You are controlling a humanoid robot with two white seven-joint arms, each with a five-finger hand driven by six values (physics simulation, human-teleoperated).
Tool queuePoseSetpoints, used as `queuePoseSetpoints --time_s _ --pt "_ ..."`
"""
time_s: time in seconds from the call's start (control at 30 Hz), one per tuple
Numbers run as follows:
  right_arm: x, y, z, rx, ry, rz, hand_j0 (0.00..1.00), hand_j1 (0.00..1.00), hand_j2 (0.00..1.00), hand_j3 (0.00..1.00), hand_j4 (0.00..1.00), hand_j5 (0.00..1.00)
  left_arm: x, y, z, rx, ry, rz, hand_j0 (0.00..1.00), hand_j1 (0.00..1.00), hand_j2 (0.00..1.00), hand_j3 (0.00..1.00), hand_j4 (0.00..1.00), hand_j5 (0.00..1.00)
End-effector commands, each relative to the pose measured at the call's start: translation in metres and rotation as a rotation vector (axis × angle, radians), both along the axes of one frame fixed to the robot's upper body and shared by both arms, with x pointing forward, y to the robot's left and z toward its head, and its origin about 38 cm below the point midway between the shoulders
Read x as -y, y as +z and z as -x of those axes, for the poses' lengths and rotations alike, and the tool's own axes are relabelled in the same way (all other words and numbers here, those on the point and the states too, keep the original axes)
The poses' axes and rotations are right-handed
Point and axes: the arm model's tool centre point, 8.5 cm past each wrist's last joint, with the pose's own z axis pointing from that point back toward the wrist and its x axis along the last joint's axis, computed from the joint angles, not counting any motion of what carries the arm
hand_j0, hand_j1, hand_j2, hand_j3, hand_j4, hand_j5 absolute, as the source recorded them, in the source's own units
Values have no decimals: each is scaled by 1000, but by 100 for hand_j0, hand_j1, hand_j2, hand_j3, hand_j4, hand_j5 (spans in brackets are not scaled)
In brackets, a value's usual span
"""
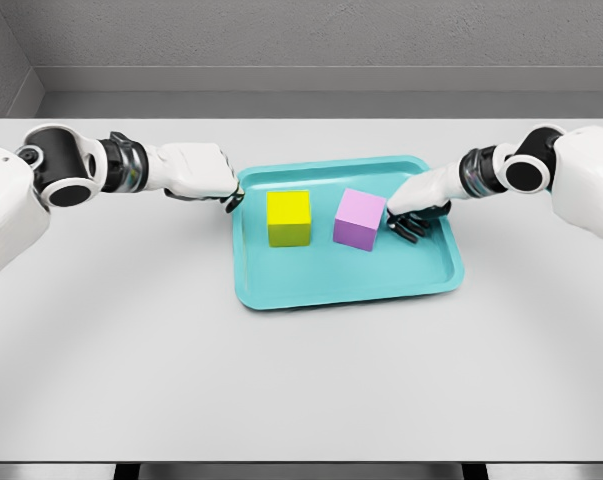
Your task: Push two cubes
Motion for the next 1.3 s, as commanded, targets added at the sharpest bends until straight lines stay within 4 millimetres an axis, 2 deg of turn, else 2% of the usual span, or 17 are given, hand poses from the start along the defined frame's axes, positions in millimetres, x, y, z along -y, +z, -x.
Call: queuePoseSetpoints --time_s 0.0,0.5,0.63,0.77,0.83,1.03,1.27 --pt "-2 -1 -2 0 -5 3 13 13 13 13 13 13 1 -1 -1 -3 2 6 47 47 47 47 47 47" --pt "-16 -7 -6 -6 -8 0 13 13 13 13 13 13 1 -5 -2 -16 11 7 47 47 47 47 47 47" --pt "-20 -7 -6 -7 -4 -2 13 13 13 13 13 13 -1 -8 -4 -22 20 6 42 42 42 42 42 42" --pt "-19 -7 -6 -6 -7 -1 13 13 13 13 13 13 -2 -8 -4 -23 23 8 42 42 42 42 42 42" --pt "-9 -8 -8 -8 -28 5 13 13 13 13 13 13 -1 -7 -4 -23 22 8 42 42 42 42 42 42" --pt "1 -9 -8 -10 -40 13 13 13 13 13 13 13 6 -7 -3 -24 9 18 42 42 42 42 42 42" --pt "-2 -3 -3 -1 3 8 13 13 13 13 13 13 15 -8 -2 -24 -6 25 42 42 42 42 42 42"
